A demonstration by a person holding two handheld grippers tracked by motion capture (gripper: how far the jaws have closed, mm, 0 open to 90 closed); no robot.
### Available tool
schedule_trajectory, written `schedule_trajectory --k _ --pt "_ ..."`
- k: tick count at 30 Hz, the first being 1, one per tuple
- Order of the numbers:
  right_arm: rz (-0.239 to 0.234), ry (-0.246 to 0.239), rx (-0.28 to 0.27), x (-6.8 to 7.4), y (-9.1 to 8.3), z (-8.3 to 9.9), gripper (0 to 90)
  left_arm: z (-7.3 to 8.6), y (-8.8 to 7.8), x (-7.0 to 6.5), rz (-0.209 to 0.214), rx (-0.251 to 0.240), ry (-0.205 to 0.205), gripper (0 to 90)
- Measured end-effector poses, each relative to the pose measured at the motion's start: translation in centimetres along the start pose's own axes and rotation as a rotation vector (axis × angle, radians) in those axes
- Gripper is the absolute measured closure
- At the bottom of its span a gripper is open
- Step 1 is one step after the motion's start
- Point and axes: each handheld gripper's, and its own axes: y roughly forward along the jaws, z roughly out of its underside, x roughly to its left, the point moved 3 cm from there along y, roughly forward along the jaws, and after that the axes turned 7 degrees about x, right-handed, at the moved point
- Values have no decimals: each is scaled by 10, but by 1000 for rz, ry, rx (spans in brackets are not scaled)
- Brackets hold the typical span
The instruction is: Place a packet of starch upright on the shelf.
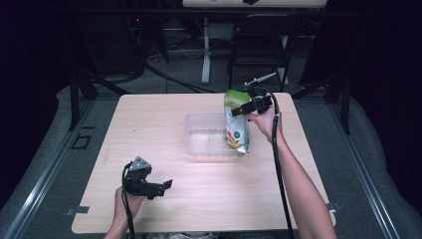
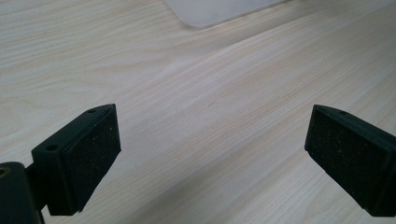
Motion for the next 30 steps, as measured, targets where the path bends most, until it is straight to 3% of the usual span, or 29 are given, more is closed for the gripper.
schedule_trajectory --k 2,5,7,9,12,15,18,23,24,26,27,28,30 --pt "-35 8 25 -2 6 -3 488 1 1 2 4 10 -7 35" --pt "-36 3 61 0 12 -5 713 1 2 2 1 11 -13 34" --pt "-48 10 66 0 12 -3 788 1 2 1 1 7 -11 34" --pt "-31 16 67 1 12 -1 860 1 2 1 0 6 -10 35" --pt "-32 31 59 1 11 2 900 1 1 1 0 6 -10 35" --pt "-67 58 28 2 6 7 900 1 1 0 -2 7 -10 34" --pt "-74 52 9 5 1 12 900 0 1 -1 1 5 0 34" --pt "-94 60 -61 10 -12 24 900 0 0 -1 0 4 3 34" --pt "-102 74 -100 11 -18 28 900 0 1 0 -2 4 1 34" --pt "-108 80 -115 11 -21 30 900 1 0 0 -4 3 -2 34" --pt "-122 89 -162 11 -30 33 900 1 0 0 -1 5 -2 34" --pt "-122 89 -162 11 -30 33 900 1 0 0 -1 5 -2 34" --pt "-131 118 -217 10 -37 36 900 0 0 -1 -1 -1 2 34"
